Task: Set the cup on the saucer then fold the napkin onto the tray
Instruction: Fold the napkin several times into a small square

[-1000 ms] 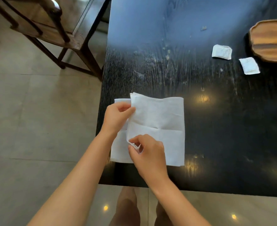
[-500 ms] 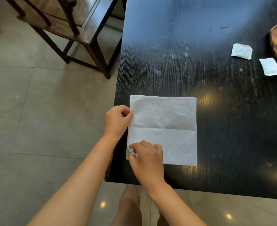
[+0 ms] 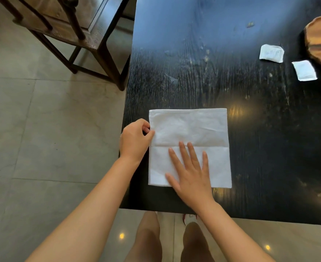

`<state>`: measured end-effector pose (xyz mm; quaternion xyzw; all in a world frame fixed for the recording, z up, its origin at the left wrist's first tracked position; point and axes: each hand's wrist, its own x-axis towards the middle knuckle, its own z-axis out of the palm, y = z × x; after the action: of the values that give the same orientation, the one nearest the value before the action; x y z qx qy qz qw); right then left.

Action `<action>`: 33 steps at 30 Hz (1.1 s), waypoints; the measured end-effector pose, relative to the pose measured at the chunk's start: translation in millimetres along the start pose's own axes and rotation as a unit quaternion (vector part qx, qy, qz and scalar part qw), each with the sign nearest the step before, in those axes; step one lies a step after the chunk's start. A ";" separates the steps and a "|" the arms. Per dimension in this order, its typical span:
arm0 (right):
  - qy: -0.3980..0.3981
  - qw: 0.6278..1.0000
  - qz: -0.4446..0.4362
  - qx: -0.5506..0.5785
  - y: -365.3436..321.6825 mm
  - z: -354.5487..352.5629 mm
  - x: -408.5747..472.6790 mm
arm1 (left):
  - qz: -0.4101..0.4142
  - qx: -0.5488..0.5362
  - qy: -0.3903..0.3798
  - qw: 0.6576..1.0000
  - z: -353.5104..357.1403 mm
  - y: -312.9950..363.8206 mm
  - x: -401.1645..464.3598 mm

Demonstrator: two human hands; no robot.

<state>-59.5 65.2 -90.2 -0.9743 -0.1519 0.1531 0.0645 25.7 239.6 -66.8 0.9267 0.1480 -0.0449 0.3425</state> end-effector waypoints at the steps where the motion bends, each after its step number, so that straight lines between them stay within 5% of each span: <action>1: 0.000 1.000 0.005 -0.004 9.6 -0.8 -6.3 | 0.017 0.010 -0.005 1.000 5.7 8.0 -5.8; 6: 0.002 0.999 0.044 -0.018 64.8 -4.1 -50.3 | 0.119 0.058 -0.021 0.991 47.1 51.8 -36.6; 11: -0.003 0.998 0.047 -0.033 106.1 -2.8 -77.6 | 0.263 0.212 -0.060 0.939 87.7 80.0 -58.2; 21: 0.098 0.989 0.058 0.094 100.5 -32.2 -5.9 | 0.264 0.263 -0.102 0.922 109.5 65.7 -60.5; 27: 0.081 0.995 0.036 0.038 144.6 -25.6 19.2 | 0.260 0.275 -0.098 0.920 109.9 66.1 -60.7; 33: 0.073 0.988 0.131 -0.042 232.8 -39.3 -10.4 | 0.250 0.281 -0.107 0.920 108.3 69.6 -60.4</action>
<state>7.9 -161.4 -90.2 -0.9963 -0.0238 0.0820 0.0134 -8.6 104.5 -94.8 0.9813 -0.1450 -0.0965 0.0818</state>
